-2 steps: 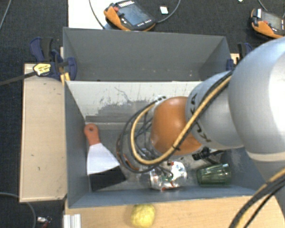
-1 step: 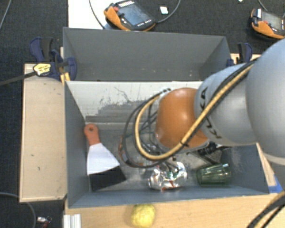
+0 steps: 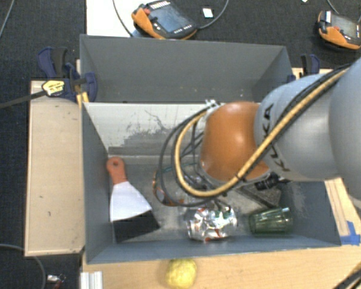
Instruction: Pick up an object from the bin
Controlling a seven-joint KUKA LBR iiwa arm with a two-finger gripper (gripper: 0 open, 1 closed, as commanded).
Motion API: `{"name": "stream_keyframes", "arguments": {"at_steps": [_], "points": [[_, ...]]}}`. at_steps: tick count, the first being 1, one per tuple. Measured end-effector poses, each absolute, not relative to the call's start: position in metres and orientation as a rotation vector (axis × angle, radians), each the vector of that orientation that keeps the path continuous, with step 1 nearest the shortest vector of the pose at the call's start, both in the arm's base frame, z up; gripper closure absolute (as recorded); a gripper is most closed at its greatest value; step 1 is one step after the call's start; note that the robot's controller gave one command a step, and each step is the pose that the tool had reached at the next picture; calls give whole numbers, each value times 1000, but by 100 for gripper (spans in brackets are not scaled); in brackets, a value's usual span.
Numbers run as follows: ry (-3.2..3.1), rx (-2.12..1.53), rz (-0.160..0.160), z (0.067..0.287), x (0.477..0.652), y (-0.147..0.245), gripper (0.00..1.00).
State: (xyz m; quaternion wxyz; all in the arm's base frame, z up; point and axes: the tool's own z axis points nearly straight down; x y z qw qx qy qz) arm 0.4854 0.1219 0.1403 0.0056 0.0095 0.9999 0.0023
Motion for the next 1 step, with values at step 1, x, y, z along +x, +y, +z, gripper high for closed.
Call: {"name": "stream_keyframes", "arguments": {"at_steps": [1], "points": [[3130, 30, 8, 151, 485, 122, 100]]}}
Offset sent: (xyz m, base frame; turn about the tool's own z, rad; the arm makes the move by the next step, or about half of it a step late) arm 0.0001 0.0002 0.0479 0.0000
